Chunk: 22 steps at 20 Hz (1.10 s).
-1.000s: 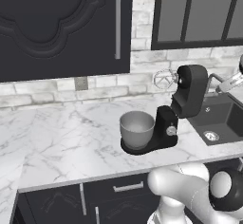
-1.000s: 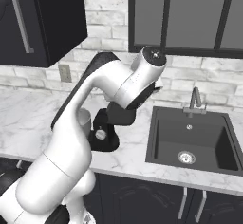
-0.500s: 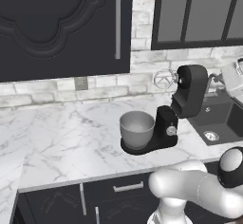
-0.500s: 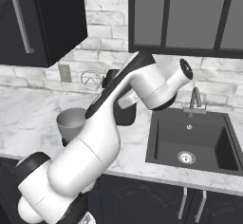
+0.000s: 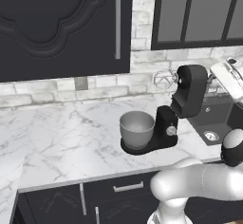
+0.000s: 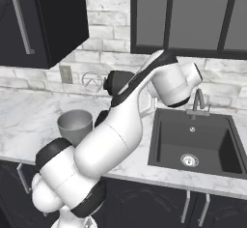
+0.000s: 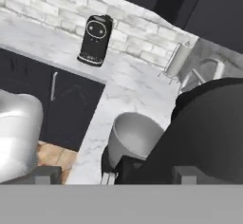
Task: Close the stand mixer head.
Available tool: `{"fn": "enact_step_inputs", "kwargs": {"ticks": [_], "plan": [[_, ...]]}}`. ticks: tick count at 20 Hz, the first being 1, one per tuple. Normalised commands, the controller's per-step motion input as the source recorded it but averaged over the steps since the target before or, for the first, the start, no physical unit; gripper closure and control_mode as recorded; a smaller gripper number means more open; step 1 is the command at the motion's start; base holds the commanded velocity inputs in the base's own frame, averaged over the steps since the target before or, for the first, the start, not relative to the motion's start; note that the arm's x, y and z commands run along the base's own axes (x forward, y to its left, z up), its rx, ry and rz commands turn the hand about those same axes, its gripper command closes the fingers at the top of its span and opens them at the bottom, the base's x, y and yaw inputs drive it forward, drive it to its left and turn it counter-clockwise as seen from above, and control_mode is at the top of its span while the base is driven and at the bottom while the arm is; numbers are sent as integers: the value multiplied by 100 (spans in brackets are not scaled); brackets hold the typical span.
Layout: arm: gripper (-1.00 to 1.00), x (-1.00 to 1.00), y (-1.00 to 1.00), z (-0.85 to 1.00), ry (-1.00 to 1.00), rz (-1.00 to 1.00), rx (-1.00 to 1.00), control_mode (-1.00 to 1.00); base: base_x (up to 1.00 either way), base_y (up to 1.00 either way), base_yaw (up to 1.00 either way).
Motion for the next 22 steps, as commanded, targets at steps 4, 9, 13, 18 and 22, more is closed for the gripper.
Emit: {"fn": "enact_step_inputs", "kwargs": {"ticks": [4, 9, 13, 18, 22], "plan": [[-100, 2, 55, -20, -44, 31, 0, -100, 0, 0, 0], [-100, 29, 50, -14, -56, 18, 0, -100, 0, 0, 0], [-100, 76, 96, -61, -51, 17, 0, -100, 0, 0, 0], [-100, 100, 100, -100, -33, 25, -4, -100, 0, 0, 0], [-100, 94, 100, -100, -23, 30, -12, -100, 0, 0, 0]]}}
